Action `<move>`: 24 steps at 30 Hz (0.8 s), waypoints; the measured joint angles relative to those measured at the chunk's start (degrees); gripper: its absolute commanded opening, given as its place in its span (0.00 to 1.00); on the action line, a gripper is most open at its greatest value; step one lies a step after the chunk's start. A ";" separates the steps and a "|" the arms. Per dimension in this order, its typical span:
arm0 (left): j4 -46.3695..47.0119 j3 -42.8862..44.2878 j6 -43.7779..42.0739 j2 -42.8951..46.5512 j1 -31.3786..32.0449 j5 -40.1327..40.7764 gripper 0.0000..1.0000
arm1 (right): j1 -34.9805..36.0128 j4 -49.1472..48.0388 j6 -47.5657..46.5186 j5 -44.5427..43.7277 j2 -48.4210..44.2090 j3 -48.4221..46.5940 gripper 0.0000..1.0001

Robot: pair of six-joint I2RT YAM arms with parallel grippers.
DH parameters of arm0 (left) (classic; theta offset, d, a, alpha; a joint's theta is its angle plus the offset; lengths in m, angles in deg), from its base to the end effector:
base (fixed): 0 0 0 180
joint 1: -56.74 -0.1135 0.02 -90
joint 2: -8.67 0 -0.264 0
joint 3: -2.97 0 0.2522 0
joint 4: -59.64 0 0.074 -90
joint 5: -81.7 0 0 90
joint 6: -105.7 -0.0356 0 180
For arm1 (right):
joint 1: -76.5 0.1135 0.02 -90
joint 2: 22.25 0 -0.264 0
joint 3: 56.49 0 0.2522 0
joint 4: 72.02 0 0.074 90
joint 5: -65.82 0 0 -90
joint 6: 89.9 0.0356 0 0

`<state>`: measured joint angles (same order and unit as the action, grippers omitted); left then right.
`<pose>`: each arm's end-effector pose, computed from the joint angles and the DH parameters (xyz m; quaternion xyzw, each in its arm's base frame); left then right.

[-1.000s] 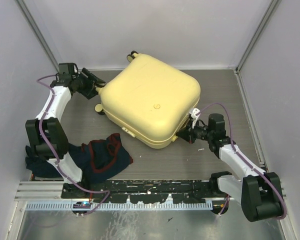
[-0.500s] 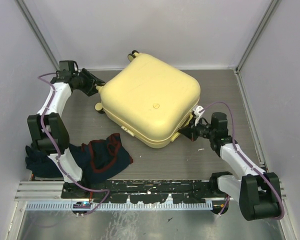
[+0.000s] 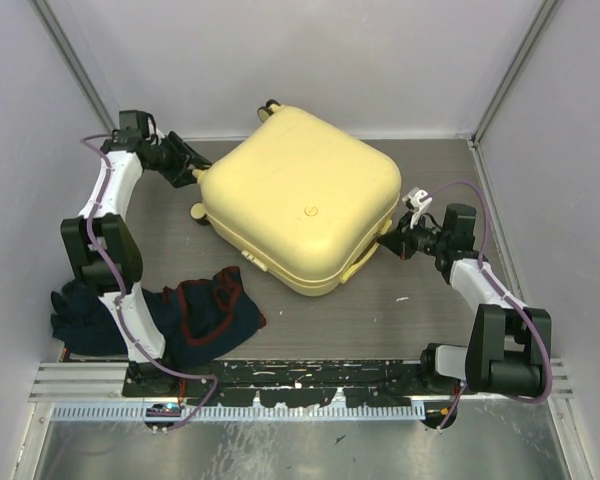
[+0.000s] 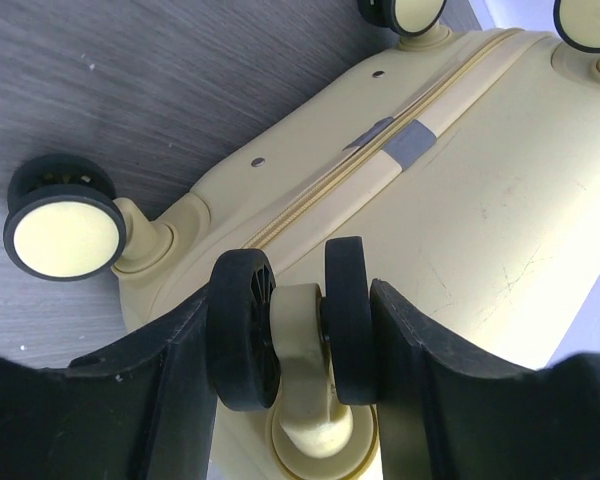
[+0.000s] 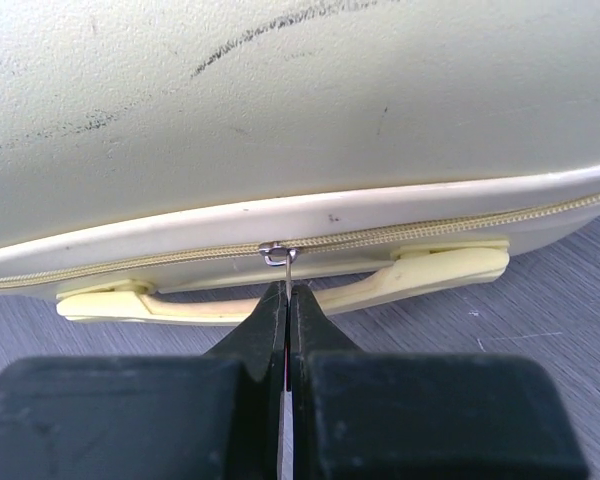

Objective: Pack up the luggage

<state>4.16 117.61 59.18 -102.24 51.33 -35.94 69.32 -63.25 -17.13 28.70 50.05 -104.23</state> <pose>0.4309 0.0242 0.2936 -0.3084 0.8676 -0.3171 0.2271 0.2505 -0.0029 0.2077 -0.2796 0.7666 0.2932 0.4982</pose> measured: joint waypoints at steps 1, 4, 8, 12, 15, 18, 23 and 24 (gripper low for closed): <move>-0.33 1.07 -0.63 -0.81 0.04 -0.33 0.00 | 0.13 -0.11 0.02 0.17 0.00 0.00 0.01; -1.44 5.77 -2.58 -4.15 0.55 -1.64 0.00 | 1.29 -0.98 0.55 -0.20 -0.07 0.28 0.01; -2.80 12.94 -6.01 -8.83 1.42 -1.92 0.03 | 4.44 -3.26 2.47 -2.34 -2.03 2.34 0.01; -3.98 19.41 -9.35 -12.44 2.43 -0.04 0.63 | 8.79 -6.43 5.18 -5.44 -3.58 4.09 0.01; -4.20 22.43 -15.19 -13.60 2.45 3.28 0.99 | 12.09 -8.52 7.43 -7.65 -3.93 4.74 0.01; -3.76 24.13 -21.75 -13.22 1.53 6.60 0.98 | 14.49 -10.51 9.46 -9.84 -4.02 5.27 0.01; -4.66 29.27 -32.79 -11.06 -2.58 10.16 0.98 | 17.86 -13.40 12.68 -12.90 -3.50 5.73 0.01; -4.63 29.70 -34.58 -9.88 -3.26 10.64 0.98 | 18.62 -14.01 13.29 -13.40 -3.17 5.73 0.01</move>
<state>-0.47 147.31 24.61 -112.12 48.07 -25.30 87.95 -77.26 -3.84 15.30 46.88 -98.50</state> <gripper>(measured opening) 0.980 0.043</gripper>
